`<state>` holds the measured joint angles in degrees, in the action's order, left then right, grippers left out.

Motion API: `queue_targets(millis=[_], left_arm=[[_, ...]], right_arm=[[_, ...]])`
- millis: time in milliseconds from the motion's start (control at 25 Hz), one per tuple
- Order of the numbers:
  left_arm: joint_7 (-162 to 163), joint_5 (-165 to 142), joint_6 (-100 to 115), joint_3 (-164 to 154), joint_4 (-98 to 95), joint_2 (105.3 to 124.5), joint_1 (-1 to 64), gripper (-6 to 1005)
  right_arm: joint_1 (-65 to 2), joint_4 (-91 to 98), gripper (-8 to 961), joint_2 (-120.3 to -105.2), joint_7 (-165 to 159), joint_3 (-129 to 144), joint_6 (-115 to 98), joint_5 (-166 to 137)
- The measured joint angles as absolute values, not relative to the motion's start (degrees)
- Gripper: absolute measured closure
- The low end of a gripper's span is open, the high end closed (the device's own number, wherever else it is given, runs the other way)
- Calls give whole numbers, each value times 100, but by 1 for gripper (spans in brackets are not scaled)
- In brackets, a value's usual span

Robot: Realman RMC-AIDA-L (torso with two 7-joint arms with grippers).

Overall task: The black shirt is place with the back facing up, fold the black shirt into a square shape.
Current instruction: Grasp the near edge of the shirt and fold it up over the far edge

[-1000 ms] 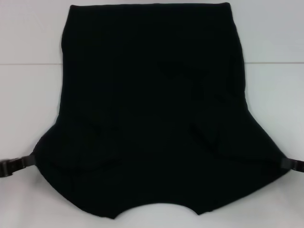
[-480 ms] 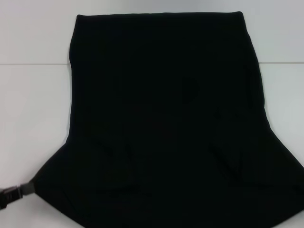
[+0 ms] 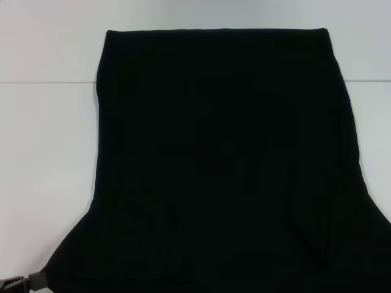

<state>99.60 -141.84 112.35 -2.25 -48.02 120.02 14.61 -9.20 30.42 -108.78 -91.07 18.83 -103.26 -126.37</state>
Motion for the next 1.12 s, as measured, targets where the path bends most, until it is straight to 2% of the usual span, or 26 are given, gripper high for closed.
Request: queue_targets(millis=[200, 400, 600, 880, 1120], left_arm=[[9957, -14155, 11245, -189, -4769, 12016, 1475, 980], [10059, -14054, 11230, -179, -4660, 11955, 1791, 975], [10155, -13733, 10985, -176, -4311, 11782, 2342, 970], [10121, -13249, 9720, -197, -3326, 11426, 3357, 962], [10030, -13085, 8367, -303, -2972, 11359, 3992, 956]], right_arm=[[-942, 3050, 893, -10859, -9001, 1656, -10451, -12776], [-1264, 3050, 889, -10881, -9013, 1360, -10608, -12757], [-1826, 3054, 885, -10929, -9077, 898, -10580, -12749], [-2729, 2991, 881, -10945, -9278, 411, -9876, -12746], [-3437, 2774, 876, -11009, -9449, 564, -8535, -12755]])
